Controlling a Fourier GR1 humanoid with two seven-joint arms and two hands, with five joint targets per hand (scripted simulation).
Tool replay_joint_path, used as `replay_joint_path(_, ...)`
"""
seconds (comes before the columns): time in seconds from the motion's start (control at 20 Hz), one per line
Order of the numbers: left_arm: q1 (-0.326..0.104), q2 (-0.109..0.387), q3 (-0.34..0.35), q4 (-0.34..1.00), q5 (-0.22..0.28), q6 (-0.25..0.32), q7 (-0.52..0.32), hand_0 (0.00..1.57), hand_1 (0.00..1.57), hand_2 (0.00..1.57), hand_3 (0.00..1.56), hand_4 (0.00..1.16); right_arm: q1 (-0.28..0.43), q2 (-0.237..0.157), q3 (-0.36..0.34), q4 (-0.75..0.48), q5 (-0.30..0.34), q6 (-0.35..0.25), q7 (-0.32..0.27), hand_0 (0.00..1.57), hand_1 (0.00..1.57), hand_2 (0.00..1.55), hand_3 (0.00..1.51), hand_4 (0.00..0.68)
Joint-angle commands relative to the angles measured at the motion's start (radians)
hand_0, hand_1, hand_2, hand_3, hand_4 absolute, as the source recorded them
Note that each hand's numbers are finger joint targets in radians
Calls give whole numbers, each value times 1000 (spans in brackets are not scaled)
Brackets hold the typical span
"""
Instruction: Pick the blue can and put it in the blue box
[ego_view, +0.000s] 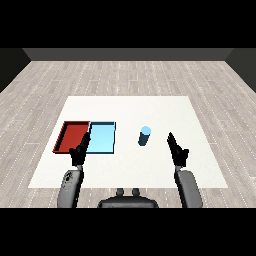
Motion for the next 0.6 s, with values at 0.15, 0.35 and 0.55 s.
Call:
replay_joint_path(0.15,-25,20,35,-11,23,-23,-7,0,0,0,0,0,-230,-31,-101,183,-20,22,-11,0,0,0,0,0)
replay_joint_path(0.35,-57,-4,52,-151,99,-63,-222,0,0,0,0,0,-255,1,-125,117,-161,128,-149,0,0,0,0,0)
replay_joint_path(0.55,-9,19,89,-119,133,-120,-349,0,0,0,0,0,-329,-24,-162,230,-180,175,-219,0,0,0,0,0)
